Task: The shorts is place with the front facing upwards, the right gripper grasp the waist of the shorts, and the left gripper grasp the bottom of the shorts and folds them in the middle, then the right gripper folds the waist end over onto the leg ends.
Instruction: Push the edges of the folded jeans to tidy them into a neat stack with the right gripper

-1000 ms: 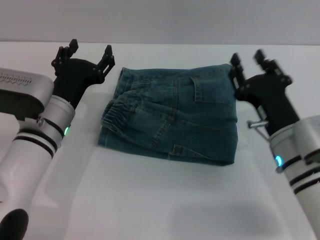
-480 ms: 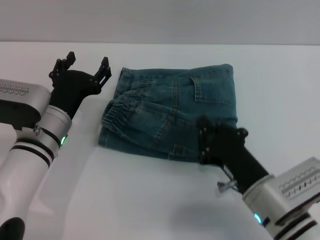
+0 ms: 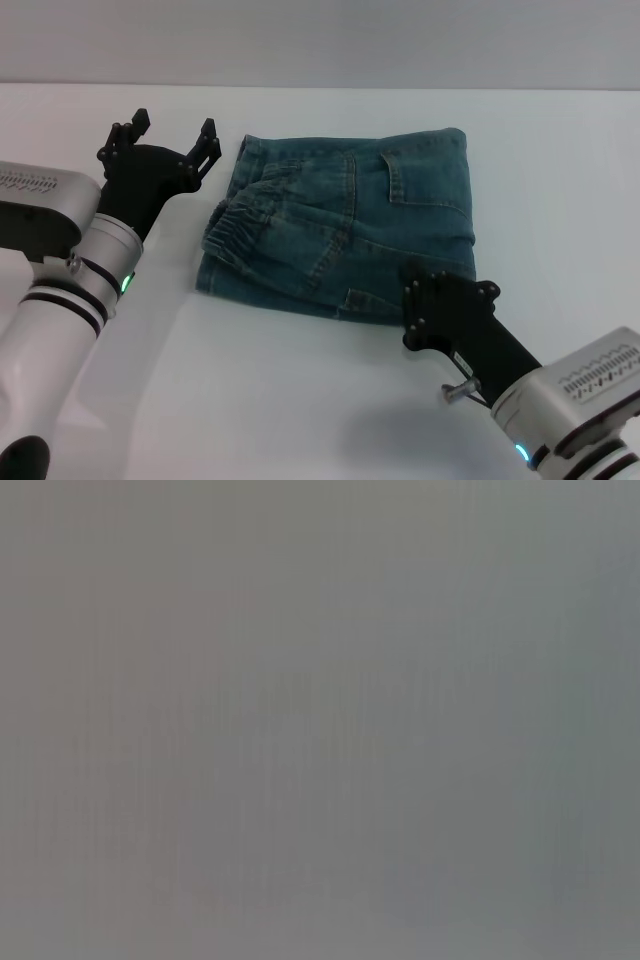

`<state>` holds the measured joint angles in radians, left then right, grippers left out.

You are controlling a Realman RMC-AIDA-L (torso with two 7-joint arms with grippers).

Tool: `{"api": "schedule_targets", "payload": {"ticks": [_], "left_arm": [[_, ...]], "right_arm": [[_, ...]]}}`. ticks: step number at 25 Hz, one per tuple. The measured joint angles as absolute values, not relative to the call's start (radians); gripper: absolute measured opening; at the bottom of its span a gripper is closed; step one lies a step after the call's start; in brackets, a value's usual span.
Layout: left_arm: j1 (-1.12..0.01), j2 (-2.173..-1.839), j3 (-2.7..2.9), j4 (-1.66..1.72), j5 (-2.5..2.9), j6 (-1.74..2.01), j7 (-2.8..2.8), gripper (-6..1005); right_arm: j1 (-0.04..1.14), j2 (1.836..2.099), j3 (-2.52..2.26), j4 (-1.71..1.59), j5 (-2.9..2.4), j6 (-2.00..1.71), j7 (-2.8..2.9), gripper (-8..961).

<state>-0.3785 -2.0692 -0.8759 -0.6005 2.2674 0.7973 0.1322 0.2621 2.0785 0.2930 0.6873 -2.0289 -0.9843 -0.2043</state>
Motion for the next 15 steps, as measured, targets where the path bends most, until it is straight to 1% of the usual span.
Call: {"api": "schedule_targets", "payload": {"ticks": [10, 15], "left_arm": [[-0.347, -2.068, -0.876, -0.603, 2.267, 0.826, 0.107, 843], [-0.338, -2.068, -0.876, -0.605, 2.267, 0.831, 0.107, 843]], "right_arm": [[0.361, 2.082, 0.322, 0.51, -2.028, -0.902, 0.122, 16], [0.396, 2.079, 0.344, 0.462, -2.028, -0.9, 0.164, 27]]}}
